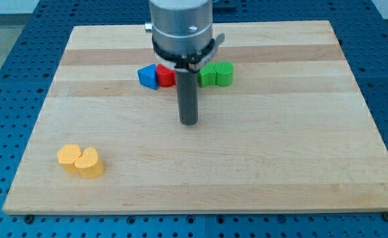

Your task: Push the yellow heart below the blue cube

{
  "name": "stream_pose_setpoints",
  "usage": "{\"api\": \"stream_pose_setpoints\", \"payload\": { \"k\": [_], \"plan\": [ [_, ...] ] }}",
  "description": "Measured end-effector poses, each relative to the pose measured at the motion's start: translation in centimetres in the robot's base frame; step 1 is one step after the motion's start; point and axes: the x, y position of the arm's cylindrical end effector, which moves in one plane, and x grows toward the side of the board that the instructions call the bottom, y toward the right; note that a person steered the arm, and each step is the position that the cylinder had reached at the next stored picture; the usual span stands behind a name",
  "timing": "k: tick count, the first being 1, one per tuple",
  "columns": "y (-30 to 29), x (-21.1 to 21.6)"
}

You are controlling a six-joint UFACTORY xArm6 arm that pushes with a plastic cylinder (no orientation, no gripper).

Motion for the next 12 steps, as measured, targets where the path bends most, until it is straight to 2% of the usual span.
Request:
{"api": "stream_pose_setpoints", "payload": {
  "k": [2,4,5,8,10,12],
  "plan": [
    [0.0,6.7],
    [0.0,7.3],
    [-1.7,7.4],
    [-10.0,12.5],
    [-16.3,12.2],
    [-18.1,9.7]
  ]
}}
